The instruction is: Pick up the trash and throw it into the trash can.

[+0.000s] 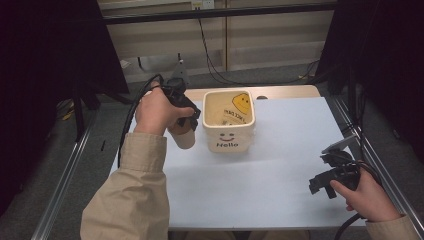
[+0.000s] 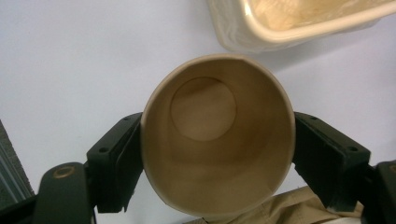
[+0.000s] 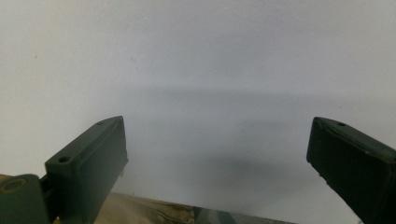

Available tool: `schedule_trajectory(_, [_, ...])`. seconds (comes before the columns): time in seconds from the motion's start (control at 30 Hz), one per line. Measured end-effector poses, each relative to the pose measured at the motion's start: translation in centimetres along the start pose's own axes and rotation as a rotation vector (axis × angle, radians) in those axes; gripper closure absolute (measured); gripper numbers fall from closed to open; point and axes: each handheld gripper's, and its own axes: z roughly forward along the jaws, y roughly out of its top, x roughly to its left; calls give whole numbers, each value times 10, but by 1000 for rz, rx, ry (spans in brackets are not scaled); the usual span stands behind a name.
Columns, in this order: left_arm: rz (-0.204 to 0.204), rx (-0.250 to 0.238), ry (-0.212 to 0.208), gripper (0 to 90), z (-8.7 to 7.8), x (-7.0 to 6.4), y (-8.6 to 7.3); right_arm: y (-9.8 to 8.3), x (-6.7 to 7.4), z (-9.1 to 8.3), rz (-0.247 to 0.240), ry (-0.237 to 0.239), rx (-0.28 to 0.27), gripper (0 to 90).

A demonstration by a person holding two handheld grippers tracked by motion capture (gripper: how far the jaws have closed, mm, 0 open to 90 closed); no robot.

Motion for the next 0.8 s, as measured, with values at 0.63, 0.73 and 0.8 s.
schedule_trajectory(0.63, [7,19,15,218,-30,0,21,0,0,0,-5,3,-2,50])
schedule_trajectory(0.73, [7,20,18,219,-35,-1,25,0,1,0,0,6,1,50])
schedule_trajectory(0.8, [13,25,23,220,-38,-1,27,0,-1,-1,-10,4,-1,50])
